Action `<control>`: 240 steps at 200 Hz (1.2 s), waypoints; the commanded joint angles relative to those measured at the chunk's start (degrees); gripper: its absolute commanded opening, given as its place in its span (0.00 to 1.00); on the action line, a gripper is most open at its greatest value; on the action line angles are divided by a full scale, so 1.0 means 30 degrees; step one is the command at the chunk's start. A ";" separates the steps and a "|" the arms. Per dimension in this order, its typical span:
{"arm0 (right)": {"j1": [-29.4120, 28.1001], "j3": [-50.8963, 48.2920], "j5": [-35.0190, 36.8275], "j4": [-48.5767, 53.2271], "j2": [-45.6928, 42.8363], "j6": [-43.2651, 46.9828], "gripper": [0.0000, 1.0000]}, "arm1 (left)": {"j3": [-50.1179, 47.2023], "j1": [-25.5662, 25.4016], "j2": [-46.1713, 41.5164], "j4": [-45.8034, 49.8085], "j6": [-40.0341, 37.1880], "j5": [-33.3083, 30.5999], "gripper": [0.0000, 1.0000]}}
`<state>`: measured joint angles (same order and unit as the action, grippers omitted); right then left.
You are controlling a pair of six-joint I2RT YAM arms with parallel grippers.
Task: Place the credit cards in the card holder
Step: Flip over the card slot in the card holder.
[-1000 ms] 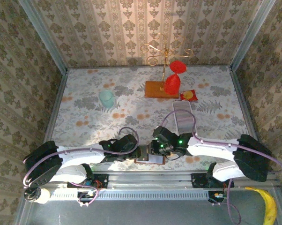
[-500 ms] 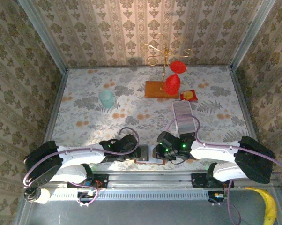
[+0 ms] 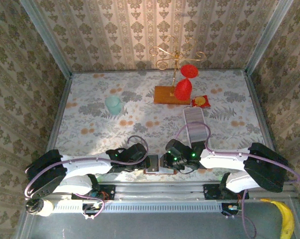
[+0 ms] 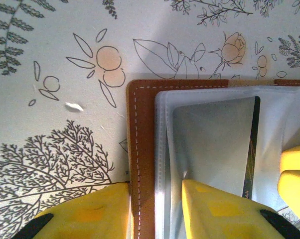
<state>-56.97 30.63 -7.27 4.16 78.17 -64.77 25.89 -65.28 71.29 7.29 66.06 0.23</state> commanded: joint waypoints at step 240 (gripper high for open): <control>-0.0141 0.0252 0.0114 0.0130 -0.0159 -0.0354 0.02 | -0.0251 -0.0233 -0.0111 0.1313 0.0423 -0.0011 0.33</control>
<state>-56.95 30.76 -7.75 3.05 78.50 -66.28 25.89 -65.28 71.29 7.44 66.08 0.23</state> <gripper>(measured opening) 0.065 0.328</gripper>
